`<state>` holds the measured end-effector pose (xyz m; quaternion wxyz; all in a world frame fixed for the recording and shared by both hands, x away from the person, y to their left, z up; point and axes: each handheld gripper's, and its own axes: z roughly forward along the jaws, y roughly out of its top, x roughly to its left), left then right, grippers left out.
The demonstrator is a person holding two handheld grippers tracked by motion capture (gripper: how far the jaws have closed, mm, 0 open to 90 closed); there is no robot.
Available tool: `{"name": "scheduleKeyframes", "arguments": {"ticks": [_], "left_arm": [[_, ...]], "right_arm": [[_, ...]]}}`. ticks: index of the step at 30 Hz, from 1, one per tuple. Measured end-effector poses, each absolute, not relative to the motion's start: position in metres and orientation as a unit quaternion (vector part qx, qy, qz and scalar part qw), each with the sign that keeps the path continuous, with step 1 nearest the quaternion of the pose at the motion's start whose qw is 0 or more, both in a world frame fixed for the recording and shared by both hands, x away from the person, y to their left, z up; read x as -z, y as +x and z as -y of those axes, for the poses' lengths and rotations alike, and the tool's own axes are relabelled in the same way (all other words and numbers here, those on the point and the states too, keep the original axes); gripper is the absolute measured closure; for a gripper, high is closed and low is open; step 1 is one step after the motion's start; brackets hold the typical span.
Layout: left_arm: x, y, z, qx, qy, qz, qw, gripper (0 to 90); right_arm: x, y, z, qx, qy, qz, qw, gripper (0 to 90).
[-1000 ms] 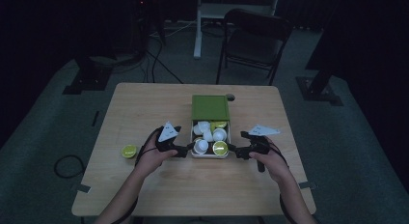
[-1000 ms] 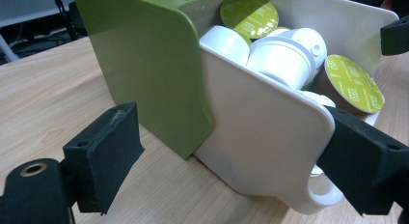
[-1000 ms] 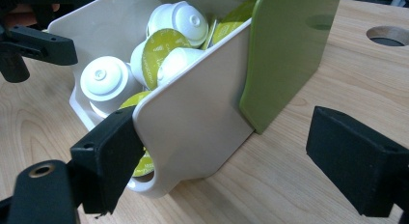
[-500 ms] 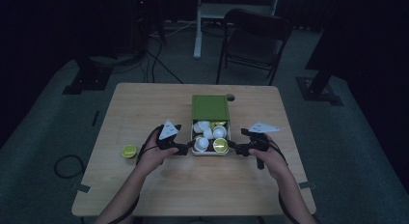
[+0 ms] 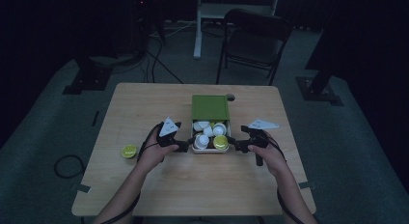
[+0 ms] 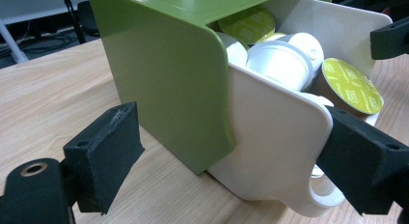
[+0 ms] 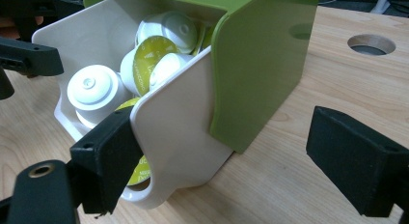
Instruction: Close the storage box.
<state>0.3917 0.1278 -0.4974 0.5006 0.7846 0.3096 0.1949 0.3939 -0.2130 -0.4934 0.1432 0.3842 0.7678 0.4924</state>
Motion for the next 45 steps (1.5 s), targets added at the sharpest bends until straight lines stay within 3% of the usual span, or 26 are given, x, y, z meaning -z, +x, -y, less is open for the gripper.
{"name": "scheduleKeyframes", "arguments": {"ticks": [45], "left_arm": [[0.496, 0.413, -0.125, -0.203, 0.790, -0.314, 0.485, 12.4]], "right_arm": [[0.495, 0.420, 0.208, -0.483, 0.402, -0.766, 0.137, 12.7]]}}
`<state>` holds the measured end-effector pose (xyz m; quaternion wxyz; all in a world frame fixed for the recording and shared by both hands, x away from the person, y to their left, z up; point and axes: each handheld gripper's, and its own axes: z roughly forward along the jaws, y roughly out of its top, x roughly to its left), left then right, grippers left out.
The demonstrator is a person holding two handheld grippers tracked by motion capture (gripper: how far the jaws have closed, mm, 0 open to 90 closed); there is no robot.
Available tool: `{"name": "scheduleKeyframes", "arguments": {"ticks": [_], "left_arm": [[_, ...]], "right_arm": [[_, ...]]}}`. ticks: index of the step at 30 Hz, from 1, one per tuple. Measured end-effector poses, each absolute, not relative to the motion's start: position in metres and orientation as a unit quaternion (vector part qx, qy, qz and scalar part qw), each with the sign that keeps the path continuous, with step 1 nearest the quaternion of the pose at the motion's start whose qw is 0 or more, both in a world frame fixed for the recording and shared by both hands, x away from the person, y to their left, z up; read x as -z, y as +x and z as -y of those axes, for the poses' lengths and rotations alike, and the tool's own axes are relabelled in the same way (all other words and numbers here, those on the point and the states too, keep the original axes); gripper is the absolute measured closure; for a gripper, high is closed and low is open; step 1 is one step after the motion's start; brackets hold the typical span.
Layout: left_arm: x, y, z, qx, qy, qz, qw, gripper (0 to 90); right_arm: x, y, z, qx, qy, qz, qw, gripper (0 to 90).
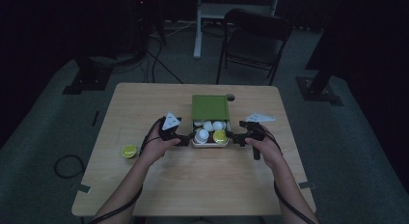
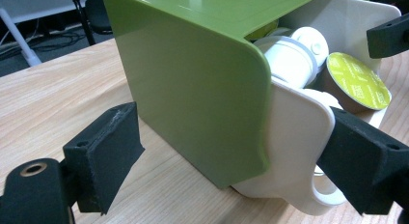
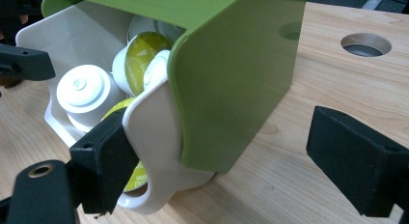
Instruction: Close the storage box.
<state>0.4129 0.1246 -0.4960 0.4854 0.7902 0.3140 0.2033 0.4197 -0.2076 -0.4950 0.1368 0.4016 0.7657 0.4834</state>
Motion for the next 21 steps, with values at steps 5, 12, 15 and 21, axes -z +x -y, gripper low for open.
{"name": "scheduleKeyframes", "arguments": {"ticks": [5, 12, 15, 21], "left_arm": [[0.497, 0.417, -0.123, -0.204, 0.794, -0.312, 0.480, 12.4], [0.498, 0.420, -0.122, -0.210, 0.795, -0.312, 0.476, 12.4], [0.500, 0.422, -0.123, -0.208, 0.790, -0.318, 0.481, 12.4], [0.500, 0.427, -0.123, -0.207, 0.790, -0.321, 0.480, 12.4]], "right_arm": [[0.496, 0.423, 0.207, -0.486, 0.404, -0.763, 0.139, 12.6], [0.496, 0.424, 0.206, -0.482, 0.409, -0.761, 0.144, 12.6], [0.496, 0.426, 0.205, -0.481, 0.410, -0.761, 0.146, 12.6], [0.496, 0.430, 0.205, -0.479, 0.412, -0.761, 0.146, 12.6]]}}
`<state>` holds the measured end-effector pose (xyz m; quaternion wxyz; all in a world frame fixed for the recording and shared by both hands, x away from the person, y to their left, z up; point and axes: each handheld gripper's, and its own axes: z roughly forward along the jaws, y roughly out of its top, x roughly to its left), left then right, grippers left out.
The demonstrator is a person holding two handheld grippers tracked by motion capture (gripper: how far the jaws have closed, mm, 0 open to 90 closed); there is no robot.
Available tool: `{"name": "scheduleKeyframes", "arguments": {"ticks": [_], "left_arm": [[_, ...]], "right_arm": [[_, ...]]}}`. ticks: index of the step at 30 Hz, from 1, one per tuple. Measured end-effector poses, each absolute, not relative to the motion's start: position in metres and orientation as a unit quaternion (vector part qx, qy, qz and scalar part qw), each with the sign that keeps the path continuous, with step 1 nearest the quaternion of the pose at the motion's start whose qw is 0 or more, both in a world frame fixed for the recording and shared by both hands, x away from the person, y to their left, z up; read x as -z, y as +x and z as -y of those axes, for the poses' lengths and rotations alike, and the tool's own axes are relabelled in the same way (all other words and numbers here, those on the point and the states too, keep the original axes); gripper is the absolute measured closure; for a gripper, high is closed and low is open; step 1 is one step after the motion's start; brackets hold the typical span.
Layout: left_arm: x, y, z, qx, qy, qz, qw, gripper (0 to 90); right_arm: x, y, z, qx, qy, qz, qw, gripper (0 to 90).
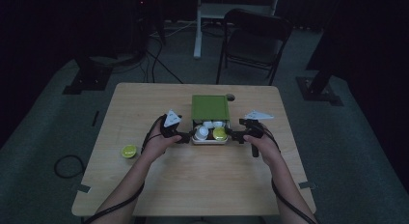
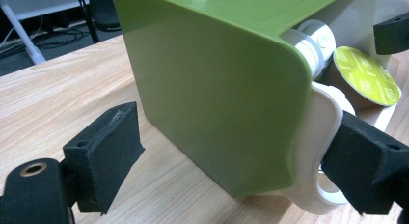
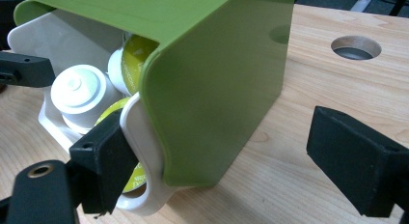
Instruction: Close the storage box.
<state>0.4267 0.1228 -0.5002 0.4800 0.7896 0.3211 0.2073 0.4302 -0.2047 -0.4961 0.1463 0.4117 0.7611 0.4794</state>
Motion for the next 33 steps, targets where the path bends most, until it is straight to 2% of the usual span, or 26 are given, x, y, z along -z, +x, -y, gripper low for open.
{"name": "scheduleKeyframes", "arguments": {"ticks": [33], "left_arm": [[0.5003, 0.4361, -0.1170, -0.229, 0.795, -0.326, 0.457, 12.4]], "right_arm": [[0.5009, 0.4400, 0.2003, -0.478, 0.433, -0.749, 0.153, 12.5]]}}
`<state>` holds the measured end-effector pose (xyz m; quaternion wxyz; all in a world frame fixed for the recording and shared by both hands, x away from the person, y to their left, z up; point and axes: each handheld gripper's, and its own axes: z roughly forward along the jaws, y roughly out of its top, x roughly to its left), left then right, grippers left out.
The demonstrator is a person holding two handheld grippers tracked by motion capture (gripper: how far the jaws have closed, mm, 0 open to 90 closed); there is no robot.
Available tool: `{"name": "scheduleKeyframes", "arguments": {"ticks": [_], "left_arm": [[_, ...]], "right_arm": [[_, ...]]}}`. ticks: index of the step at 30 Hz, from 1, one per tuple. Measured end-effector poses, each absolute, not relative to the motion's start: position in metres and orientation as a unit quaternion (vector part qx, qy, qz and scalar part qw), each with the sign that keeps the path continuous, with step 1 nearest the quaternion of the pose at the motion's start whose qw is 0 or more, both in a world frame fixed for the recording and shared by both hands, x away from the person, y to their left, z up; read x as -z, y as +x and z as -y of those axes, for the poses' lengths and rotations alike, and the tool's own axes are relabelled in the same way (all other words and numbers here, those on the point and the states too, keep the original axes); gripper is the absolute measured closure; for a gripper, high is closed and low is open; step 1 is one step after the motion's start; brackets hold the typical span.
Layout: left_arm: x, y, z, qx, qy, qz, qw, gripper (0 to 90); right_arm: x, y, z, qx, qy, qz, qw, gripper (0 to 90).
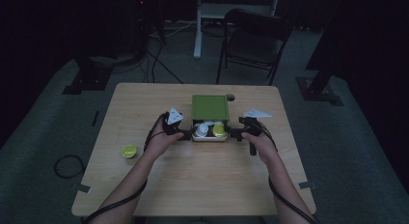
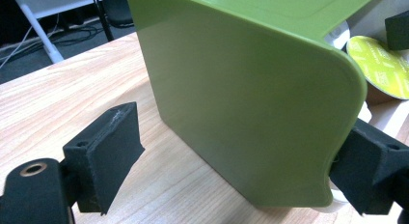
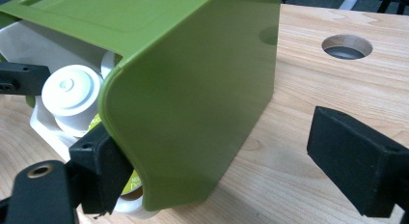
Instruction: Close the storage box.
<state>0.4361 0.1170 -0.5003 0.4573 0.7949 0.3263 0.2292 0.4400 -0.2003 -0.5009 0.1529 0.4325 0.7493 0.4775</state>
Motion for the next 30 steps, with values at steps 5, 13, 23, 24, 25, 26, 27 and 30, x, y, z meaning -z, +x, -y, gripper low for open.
{"name": "scheduleKeyframes", "arguments": {"ticks": [5, 13, 23, 24, 25, 26, 27, 30], "left_arm": [[0.500, 0.437, -0.116, -0.230, 0.797, -0.328, 0.453, 12.4], [0.497, 0.433, -0.115, -0.218, 0.787, -0.338, 0.468, 13.6], [0.491, 0.428, -0.118, -0.189, 0.781, -0.351, 0.481, 14.8], [0.491, 0.427, -0.118, -0.195, 0.782, -0.344, 0.482, 14.8], [0.491, 0.426, -0.118, -0.200, 0.782, -0.340, 0.482, 14.8], [0.491, 0.425, -0.118, -0.200, 0.781, -0.340, 0.484, 14.7], [0.490, 0.424, -0.118, -0.199, 0.779, -0.341, 0.487, 14.7], [0.489, 0.420, -0.119, -0.199, 0.780, -0.339, 0.488, 14.7]], "right_arm": [[0.502, 0.440, 0.199, -0.475, 0.431, -0.751, 0.155, 13.0], [0.502, 0.439, 0.198, -0.481, 0.428, -0.748, 0.159, 13.5], [0.497, 0.436, 0.193, -0.492, 0.413, -0.749, 0.163, 13.4], [0.497, 0.436, 0.193, -0.491, 0.413, -0.749, 0.166, 13.4], [0.497, 0.435, 0.193, -0.491, 0.414, -0.748, 0.168, 13.4], [0.496, 0.434, 0.194, -0.491, 0.413, -0.748, 0.169, 13.4], [0.496, 0.434, 0.194, -0.491, 0.413, -0.748, 0.171, 13.4], [0.495, 0.432, 0.195, -0.492, 0.410, -0.747, 0.176, 13.4]]}}
